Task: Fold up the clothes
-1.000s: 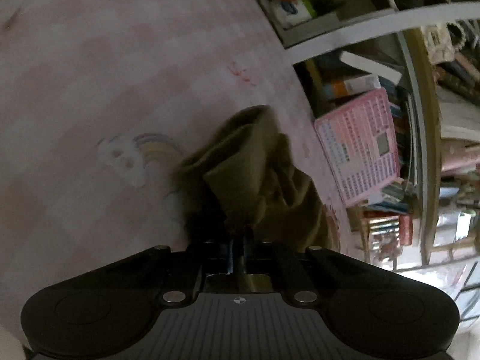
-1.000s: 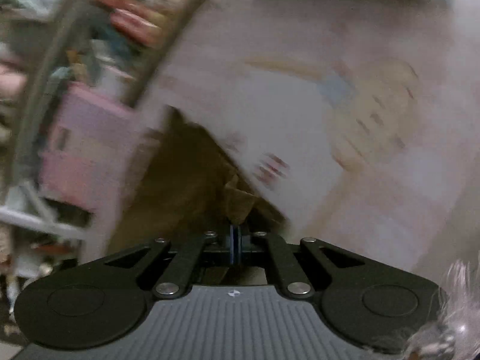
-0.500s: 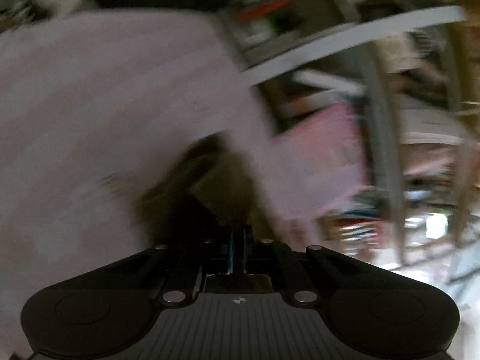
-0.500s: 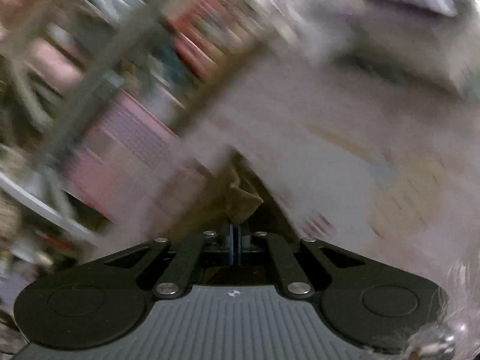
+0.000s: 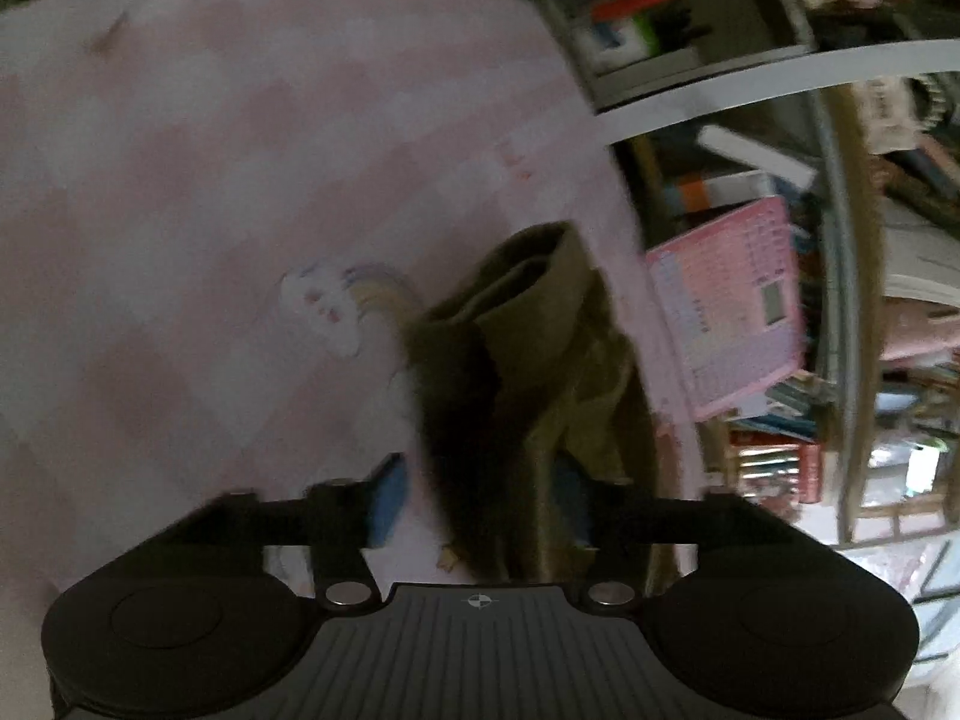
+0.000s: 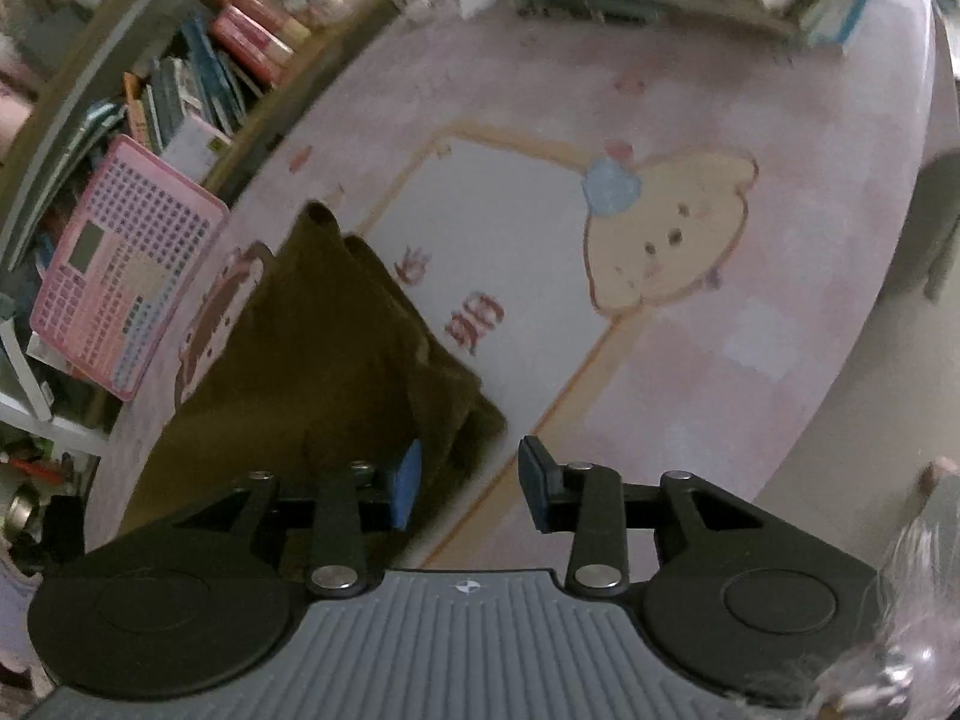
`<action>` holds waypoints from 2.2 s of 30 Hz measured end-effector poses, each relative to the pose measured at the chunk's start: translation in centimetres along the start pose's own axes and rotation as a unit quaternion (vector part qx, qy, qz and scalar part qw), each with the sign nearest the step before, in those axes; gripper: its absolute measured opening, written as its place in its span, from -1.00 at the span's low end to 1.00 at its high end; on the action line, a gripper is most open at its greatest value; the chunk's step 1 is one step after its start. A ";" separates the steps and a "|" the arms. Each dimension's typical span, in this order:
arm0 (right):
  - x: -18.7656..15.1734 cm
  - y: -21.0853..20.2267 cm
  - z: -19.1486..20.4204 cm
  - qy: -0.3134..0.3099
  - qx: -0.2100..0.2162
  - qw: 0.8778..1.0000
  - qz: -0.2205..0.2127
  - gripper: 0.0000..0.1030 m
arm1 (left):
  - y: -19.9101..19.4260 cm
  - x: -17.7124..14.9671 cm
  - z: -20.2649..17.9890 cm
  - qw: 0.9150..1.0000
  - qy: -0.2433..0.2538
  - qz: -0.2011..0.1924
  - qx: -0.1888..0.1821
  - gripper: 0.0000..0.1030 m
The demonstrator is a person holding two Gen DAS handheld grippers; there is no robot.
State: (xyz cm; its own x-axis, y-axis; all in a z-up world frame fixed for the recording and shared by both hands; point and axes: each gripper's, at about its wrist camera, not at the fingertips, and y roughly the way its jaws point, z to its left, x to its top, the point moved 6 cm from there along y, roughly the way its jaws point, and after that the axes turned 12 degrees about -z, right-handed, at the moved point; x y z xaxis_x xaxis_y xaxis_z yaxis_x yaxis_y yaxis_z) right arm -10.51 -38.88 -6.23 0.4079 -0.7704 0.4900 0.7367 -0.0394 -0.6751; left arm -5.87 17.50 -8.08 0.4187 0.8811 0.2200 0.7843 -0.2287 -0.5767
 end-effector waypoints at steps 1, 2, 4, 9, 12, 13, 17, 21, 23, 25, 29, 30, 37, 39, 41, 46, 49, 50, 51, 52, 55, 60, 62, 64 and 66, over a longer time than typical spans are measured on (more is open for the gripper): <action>-0.2 0.1 0.0 0.006 0.001 1.000 0.002 -0.33 | 0.5 -0.2 0.0 1.000 -0.008 0.004 0.004 0.11; -0.3 0.3 0.0 0.012 0.002 1.000 0.003 -0.32 | 0.8 -0.2 0.0 1.000 -0.017 0.003 0.001 0.11; -0.3 0.9 0.4 0.016 0.008 1.000 0.004 -0.34 | 1.7 -0.1 -0.2 0.999 -0.043 -0.010 0.001 -0.09; 1.2 4.0 2.3 0.007 0.015 1.000 0.013 -0.85 | 4.4 0.6 -2.4 0.999 -0.039 -0.035 0.007 -0.90; 2.2 4.3 4.1 -0.014 0.034 0.999 -0.002 -0.88 | 2.3 1.2 -8.2 0.993 0.063 -0.069 -0.073 -0.90; 2.5 4.0 4.7 -0.024 0.042 0.999 -0.011 -0.88 | 1.4 1.2 -9.6 0.988 0.092 -0.079 -0.095 -0.90; 3.7 3.1 7.3 -0.063 0.072 0.994 -0.047 -0.88 | 1.8 1.5 -5.7 0.995 0.067 -0.067 -0.043 -0.90; 0.9 4.9 4.3 -0.038 0.032 0.999 0.002 -0.88 | 2.6 0.8 -0.8 0.998 0.033 -0.050 0.010 -0.90; 0.6 4.8 4.3 -0.044 0.031 0.999 -0.002 -0.88 | 2.4 0.7 -0.3 0.998 0.024 -0.053 0.000 -0.89; 0.3 4.7 4.4 -0.051 0.029 0.998 -0.007 -0.88 | 2.7 0.8 -0.5 0.998 0.028 -0.050 -0.001 -0.88; 0.2 4.5 4.8 -0.077 0.014 0.997 -0.009 -0.75 | 2.2 0.9 -1.0 0.998 0.043 -0.046 0.005 -0.76; 0.2 4.2 4.8 -0.080 0.007 0.997 -0.013 -0.59 | 1.9 0.8 -1.0 0.998 0.047 -0.045 0.007 -0.70; -1.5 1.6 6.4 -0.152 0.001 0.987 -0.046 -0.28 | -0.6 0.6 -1.4 0.996 0.078 -0.047 0.005 -0.42; -2.3 0.9 7.2 -0.180 0.004 0.982 -0.053 -0.20 | -1.1 0.5 -1.4 0.995 0.086 -0.050 0.005 -0.40; -3.5 0.4 8.3 -0.215 0.013 0.975 -0.057 -0.15 | -1.5 0.4 -1.5 0.994 0.093 -0.052 0.006 -0.36; -7.1 -0.7 11.4 -0.304 0.049 0.950 -0.060 0.00 | -2.2 -0.3 -1.6 0.992 0.117 -0.053 0.004 -0.22; -9.6 -1.2 13.1 -0.339 0.086 0.936 -0.050 0.11 | -2.3 -0.6 -1.2 0.992 0.114 -0.052 -0.001 -0.22; -10.3 -1.3 13.7 -0.353 0.097 0.929 -0.043 0.17 | -2.2 -0.6 -1.0 0.993 0.109 -0.051 -0.003 -0.22; -11.1 -1.3 14.3 -0.372 0.103 0.922 -0.039 0.20 | -2.1 -0.6 -0.8 0.993 0.104 -0.049 -0.004 -0.22; -11.8 -1.3 14.9 -0.391 0.109 0.913 -0.034 0.21 | -1.9 -0.6 -0.7 0.994 0.099 -0.049 -0.007 -0.22; -12.8 -1.0 16.3 -0.425 0.116 0.897 -0.031 0.31 | -1.3 -0.3 -0.6 0.995 0.084 -0.053 -0.022 -0.16; -13.1 0.4 18.6 -0.455 0.109 0.883 -0.036 0.40 | -0.4 0.2 -0.6 0.997 0.041 -0.064 -0.035 -0.09; -12.9 1.2 19.9 -0.467 0.112 0.876 -0.040 0.41 | 0.2 0.5 -0.8 0.997 0.027 -0.066 -0.040 -0.09; -12.7 2.2 21.7 -0.484 0.118 0.866 -0.048 0.43 | 0.7 0.7 -0.9 0.997 0.013 -0.068 -0.042 -0.09; -12.3 3.5 23.5 -0.492 0.118 0.861 -0.052 0.44 | 1.2 0.9 -1.1 0.997 0.005 -0.068 -0.041 -0.09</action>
State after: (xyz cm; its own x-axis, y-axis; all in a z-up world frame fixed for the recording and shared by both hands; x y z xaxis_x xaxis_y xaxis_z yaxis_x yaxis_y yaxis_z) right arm -0.27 -14.56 -1.65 0.5064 0.1452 0.8500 0.8390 0.1448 -0.5245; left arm -4.05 17.60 -7.65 0.3108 0.9022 0.2992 0.8682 -0.1413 -0.4757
